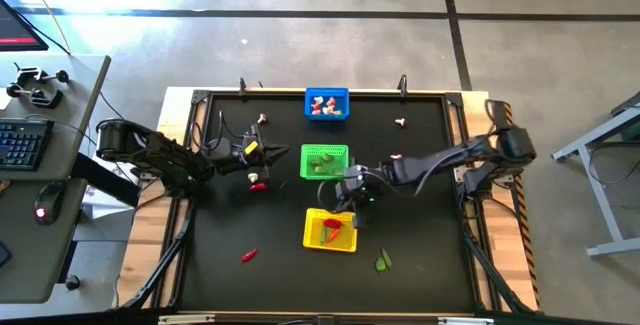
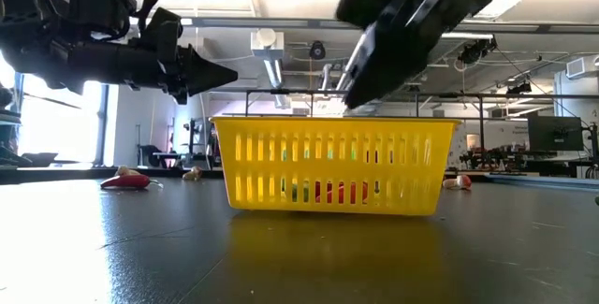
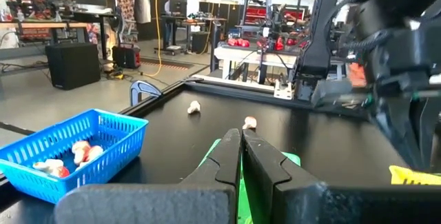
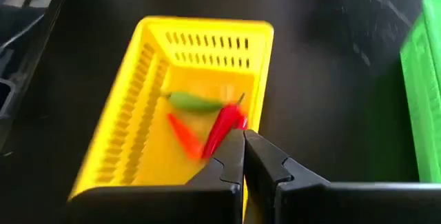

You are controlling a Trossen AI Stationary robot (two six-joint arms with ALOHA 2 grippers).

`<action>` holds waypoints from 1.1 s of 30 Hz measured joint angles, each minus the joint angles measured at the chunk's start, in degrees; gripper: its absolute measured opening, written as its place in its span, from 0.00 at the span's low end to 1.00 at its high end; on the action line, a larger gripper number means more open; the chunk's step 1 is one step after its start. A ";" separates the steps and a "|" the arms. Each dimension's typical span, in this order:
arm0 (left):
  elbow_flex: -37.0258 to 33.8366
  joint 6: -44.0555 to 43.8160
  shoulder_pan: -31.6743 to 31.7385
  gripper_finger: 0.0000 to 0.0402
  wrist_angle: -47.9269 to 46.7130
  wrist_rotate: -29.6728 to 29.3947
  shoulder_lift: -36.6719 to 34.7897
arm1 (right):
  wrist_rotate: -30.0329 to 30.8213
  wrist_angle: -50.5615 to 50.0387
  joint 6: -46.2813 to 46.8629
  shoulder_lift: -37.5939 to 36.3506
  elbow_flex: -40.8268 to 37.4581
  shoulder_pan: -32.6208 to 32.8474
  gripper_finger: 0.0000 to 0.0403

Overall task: Sort produce into baskets
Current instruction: Put the green chili pepper into the yellow bin

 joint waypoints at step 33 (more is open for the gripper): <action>0.00 1.06 0.04 0.00 0.08 0.00 0.00 | 3.78 -14.72 36.14 4.25 0.02 28.94 0.49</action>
